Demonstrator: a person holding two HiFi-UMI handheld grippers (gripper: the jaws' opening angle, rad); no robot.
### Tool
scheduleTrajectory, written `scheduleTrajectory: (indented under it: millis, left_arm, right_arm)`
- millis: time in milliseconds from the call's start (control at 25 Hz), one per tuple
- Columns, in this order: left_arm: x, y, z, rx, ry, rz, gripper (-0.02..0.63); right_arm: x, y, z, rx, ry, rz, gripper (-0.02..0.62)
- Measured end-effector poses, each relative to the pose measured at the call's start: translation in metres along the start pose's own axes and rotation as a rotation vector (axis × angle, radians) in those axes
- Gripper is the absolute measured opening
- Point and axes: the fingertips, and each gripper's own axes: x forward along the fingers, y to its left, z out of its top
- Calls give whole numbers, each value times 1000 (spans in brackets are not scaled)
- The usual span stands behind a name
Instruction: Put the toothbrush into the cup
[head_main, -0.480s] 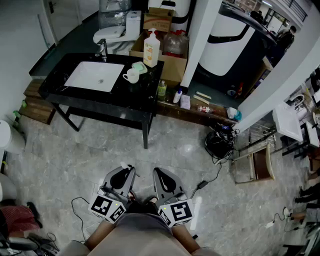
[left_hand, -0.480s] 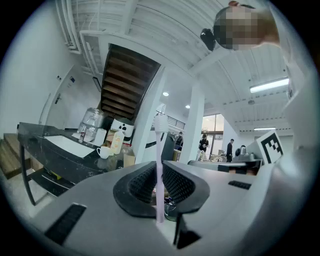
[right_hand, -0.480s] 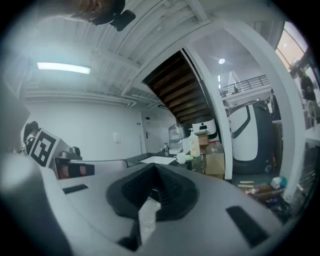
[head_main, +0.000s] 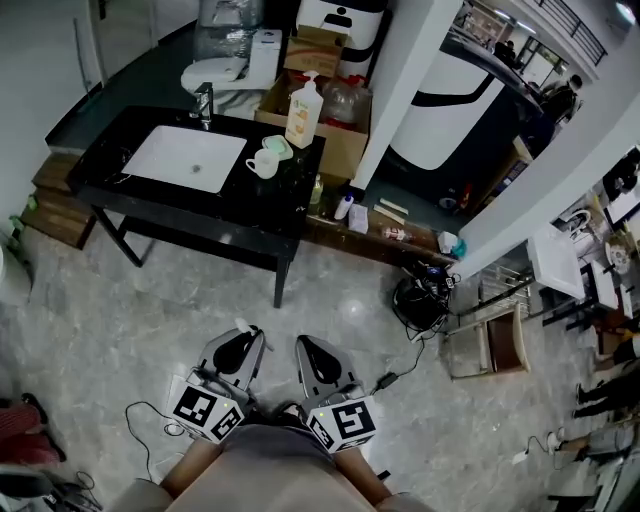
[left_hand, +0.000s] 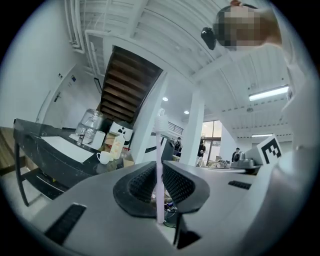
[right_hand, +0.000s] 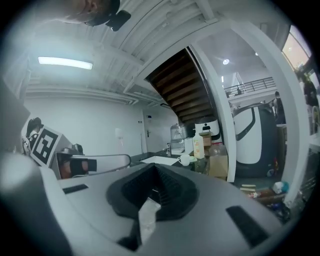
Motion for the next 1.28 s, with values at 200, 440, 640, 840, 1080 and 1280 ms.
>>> scheduleTrajectory:
  millis: [200,440,640,840,1080,1280]
  left_arm:
    - [-3,12,4,-20,-11,7,44]
    - [-9,25,9,-38,-23,-8,44]
    - [-19,38,10,-55,-33,-21,44]
    - [-31,48,13,-56,-31,-38,44]
    - [-37,57,9,-91,-24,-38,44]
    - [-31,66,1,-107,-20,-36,44]
  right_arm:
    - [11,2,3,12,-7,-6,6]
    - [23,10,8,-6,-15,-20,6]
    - [32,28,2,-19,-2,-25,6]
    - [36,45,-3,-19,11,-37,6]
    - [37,55,-9,-13,32,-40,6]
    - [46,51,-16,-17,50,-38,6]
